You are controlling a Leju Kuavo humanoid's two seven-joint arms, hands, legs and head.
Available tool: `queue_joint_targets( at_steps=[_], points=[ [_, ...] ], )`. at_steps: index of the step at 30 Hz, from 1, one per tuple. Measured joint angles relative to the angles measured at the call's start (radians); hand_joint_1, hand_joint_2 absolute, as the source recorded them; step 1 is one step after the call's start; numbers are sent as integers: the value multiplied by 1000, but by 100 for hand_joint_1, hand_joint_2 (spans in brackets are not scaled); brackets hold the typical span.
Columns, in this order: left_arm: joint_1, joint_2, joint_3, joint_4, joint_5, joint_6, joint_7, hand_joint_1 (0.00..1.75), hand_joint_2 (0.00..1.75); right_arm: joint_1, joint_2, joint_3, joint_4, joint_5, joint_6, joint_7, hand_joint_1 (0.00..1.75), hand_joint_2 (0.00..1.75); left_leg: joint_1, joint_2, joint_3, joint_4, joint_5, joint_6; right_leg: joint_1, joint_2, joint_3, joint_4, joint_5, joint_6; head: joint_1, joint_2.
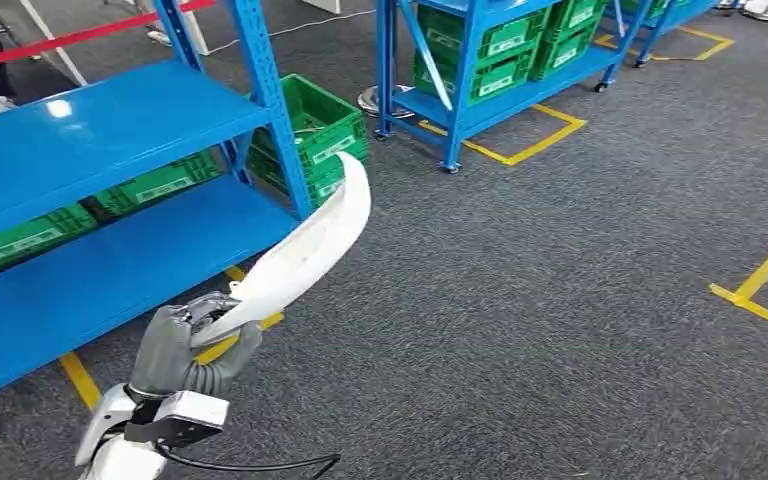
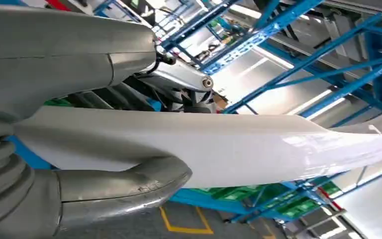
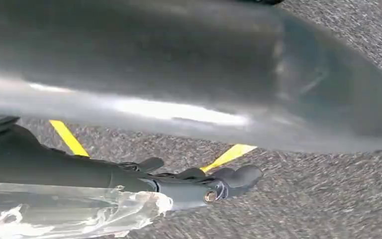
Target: Take the parts from the cabinet and place them on the table.
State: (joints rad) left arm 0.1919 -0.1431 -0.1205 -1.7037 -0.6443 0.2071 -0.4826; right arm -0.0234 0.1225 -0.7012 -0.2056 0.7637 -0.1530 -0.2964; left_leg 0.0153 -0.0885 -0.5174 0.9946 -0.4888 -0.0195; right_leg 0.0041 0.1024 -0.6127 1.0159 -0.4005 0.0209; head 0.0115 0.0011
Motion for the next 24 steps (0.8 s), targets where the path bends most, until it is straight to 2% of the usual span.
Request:
queue_joint_targets(
  at_steps=[2, 4, 5, 6, 7, 9, 10, 11, 12, 13, 14, 15, 16, 17, 19, 20, 21, 22, 23, 24],
  points=[
    [3, -1, 2, 0, -3, 0, -2, 175, 175, -2, 0, 0, -1, 0, 0, -1, 0, 0, -2, 12, -8, -3, 1, 3, -5, 16, -17, 4, 7, 11, 1, 0],
    [2, -3, 4, 0, -3, 0, -3, 175, 175, 7, 0, -2, -1, 0, 0, -1, 0, 0, -5, 32, -8, -4, 8, 16, -12, 37, -27, -3, 17, 26, 0, 0],
    [0, -4, 5, 0, -3, 0, -3, 175, 175, 10, 0, -3, -1, 0, 0, -1, 0, 0, 1, 49, -8, -7, 14, 23, -11, 15, -31, 6, 12, 27, -2, 0],
    [1, -8, 6, 0, -3, 0, -3, 175, 175, 10, 2, -5, -1, 0, 1, 0, 0, 0, 1, 57, -9, -7, 15, 28, -4, -47, -43, 37, -15, 32, 10, 0],
    [1, -8, 7, 0, -3, 0, -4, 175, 175, 7, 3, -5, -1, 1, 2, -1, 0, 0, 0, 71, -10, -7, 15, 31, -6, -76, -71, 100, -55, 38, 13, 0],
    [2, -8, 12, 0, -5, 0, -4, 175, 175, 1, 5, -6, -1, 5, 3, 1, 0, 0, -2, 100, -12, -7, 15, 31, -12, -94, -140, 265, -132, 47, 13, 0],
    [2, -9, 16, 0, -5, -1, -4, 175, 175, 0, 5, -7, -1, 9, 3, 7, 0, 0, -2, 115, -12, -7, 15, 31, -15, -95, -158, 314, -147, 51, 13, 0],
    [2, -9, 23, 0, -5, -2, -4, 175, 175, 2, 5, -8, -1, 16, 3, 16, 0, 0, -1, 128, -12, -7, 15, 31, -18, -97, -150, 309, -137, 53, 13, 0],
    [2, -10, 30, 0, -2, -5, -4, 175, 175, 3, 5, -9, -1, 21, 2, 26, 0, 0, 0, 140, -11, -6, 14, 29, -20, -99, -117, 258, -108, 54, 14, 0],
    [2, -10, 36, 0, 0, -9, -5, 175, 175, 4, 5, -12, -1, 26, 0, 31, 0, 0, 1, 151, -9, -6, 13, 26, -20, -108, -68, 175, -72, 54, 13, 0],
    [3, -11, 41, 0, 5, -11, -8, 175, 175, 4, 5, -14, -1, 30, 0, 32, 0, 0, 3, 161, -6, -6, 11, 21, -20, -129, -11, 80, -37, 56, 14, 0],
    [5, -11, 49, 0, 9, -14, -13, 175, 175, 2, 6, -14, -1, 36, 0, 33, 0, 0, -2, 169, -2, -6, 8, 13, -16, -183, 25, 10, -39, 58, 14, 0],
    [7, -12, 57, 0, 12, -18, -18, 175, 175, -2, 13, -15, -2, 40, 0, 31, 0, 0, -10, 177, -2, -4, 5, 7, -15, -177, 29, 8, -35, 40, 14, 0],
    [8, -13, 63, 0, 14, -23, -24, 175, 175, -2, 14, -16, -2, 42, 0, 30, 0, 0, -11, 183, -2, -7, 8, 2, -13, -163, 23, 12, -36, 31, 10, 0],
    [11, -18, 71, 0, 15, -35, -31, 175, 175, 1, 14, -20, -2, 48, -4, 30, 0, 0, -8, 201, 1, -14, 12, -10, -6, -146, 13, 14, -35, 17, 11, 0],
    [12, -19, 73, 0, 11, -36, -32, 175, 175, 0, 14, -23, -2, 51, -8, 30, 0, 0, -7, 207, 0, -13, 6, -19, -9, -133, 17, 5, -28, 7, 10, 0],
    [13, -20, 76, 0, 6, -35, -32, 175, 175, 3, 16, -24, -3, 52, -16, 29, 0, 0, -2, 162, -6, 4, -13, -21, -13, -122, 16, 2, -24, 0, 6, 0],
    [16, -22, 78, 0, 6, -31, -37, 175, 175, 2, 16, -26, -3, 52, -28, 22, 0, 0, -2, 128, -30, 59, -53, -20, -13, -113, 14, 1, -22, -7, 3, 0],
    [22, -24, 83, 0, 6, -27, -45, 175, 175, 0, 17, -29, -5, 52, -40, 7, 0, 0, -3, 109, -69, 142, -94, -18, -12, -100, 12, 1, -21, -10, 0, 0],
    [28, -25, 87, 0, 7, -27, -52, 175, 175, -2, 18, -32, -6, 51, -50, -5, 0, 0, -5, 100, -113, 229, -129, -17, -10, -85, 10, 1, -19, -12, 0, 0]
  ],
)
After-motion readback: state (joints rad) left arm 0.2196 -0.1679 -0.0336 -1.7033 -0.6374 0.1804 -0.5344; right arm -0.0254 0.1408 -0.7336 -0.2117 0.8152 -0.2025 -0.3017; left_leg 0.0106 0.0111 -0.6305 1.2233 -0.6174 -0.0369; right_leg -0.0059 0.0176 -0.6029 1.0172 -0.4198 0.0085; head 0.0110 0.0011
